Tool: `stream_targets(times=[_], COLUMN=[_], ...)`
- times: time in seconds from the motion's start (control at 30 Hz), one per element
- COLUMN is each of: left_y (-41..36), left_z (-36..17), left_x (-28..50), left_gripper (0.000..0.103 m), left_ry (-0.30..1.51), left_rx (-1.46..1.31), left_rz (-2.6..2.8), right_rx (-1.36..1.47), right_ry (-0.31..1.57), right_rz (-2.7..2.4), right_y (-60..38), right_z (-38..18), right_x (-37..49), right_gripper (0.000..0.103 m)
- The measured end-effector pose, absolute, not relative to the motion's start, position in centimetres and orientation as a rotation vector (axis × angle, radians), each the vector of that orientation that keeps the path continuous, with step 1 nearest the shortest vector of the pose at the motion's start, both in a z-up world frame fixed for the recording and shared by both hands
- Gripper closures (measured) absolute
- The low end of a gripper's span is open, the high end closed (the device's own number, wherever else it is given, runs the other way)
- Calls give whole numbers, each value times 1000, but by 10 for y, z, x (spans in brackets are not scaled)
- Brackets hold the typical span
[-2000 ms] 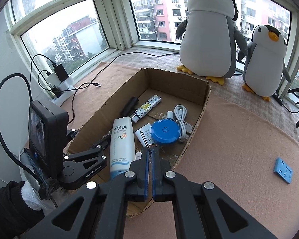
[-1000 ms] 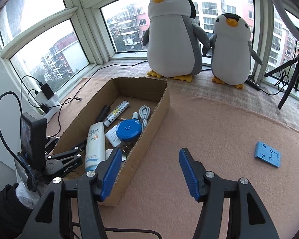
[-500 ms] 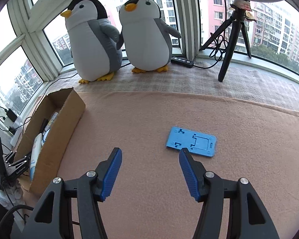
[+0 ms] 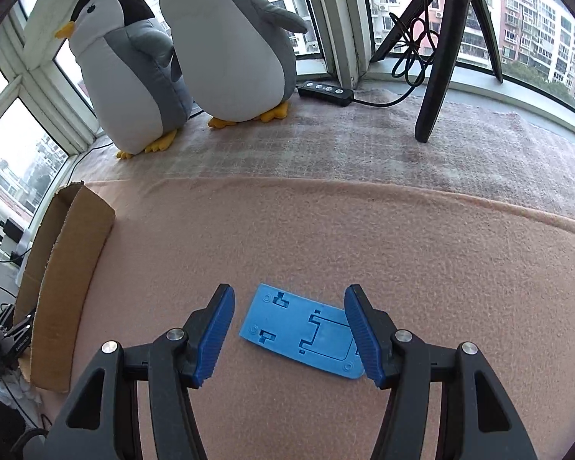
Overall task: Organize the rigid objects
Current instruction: 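Move the right tool to the blue phone stand and grasp it, then carry the blue phone stand into the box and release it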
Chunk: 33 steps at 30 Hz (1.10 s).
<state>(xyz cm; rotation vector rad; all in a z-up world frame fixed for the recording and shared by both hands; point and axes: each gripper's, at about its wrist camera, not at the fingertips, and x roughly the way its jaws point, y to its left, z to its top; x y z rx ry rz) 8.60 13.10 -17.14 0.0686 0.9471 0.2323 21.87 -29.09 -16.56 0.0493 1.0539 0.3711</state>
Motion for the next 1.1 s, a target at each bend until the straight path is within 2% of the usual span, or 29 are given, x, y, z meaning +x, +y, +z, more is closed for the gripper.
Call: stream_targets(times=[0.27, 0.5, 0.67, 0.73, 1.1], left_y=[132, 132, 132, 133, 133], left_z=[-171, -171, -171, -171, -172], left_x=[86, 87, 87, 87, 86], left_gripper=[52, 52, 52, 52, 52], left_ry=[947, 947, 946, 946, 942], left_rx=[70, 68, 66, 63, 49], left_rz=[235, 235, 235, 235, 236], right_rx=[142, 75, -144, -208, -223], right_ry=[1107, 1104, 1064, 1056, 1064], right_rz=[421, 407, 335, 303, 281], right_y=[-303, -289, -262, -256, -251], right_z=[-173, -173, -176, -177, -175], right_x=[220, 190, 171, 169, 168], right_gripper=[47, 48, 56, 62, 68])
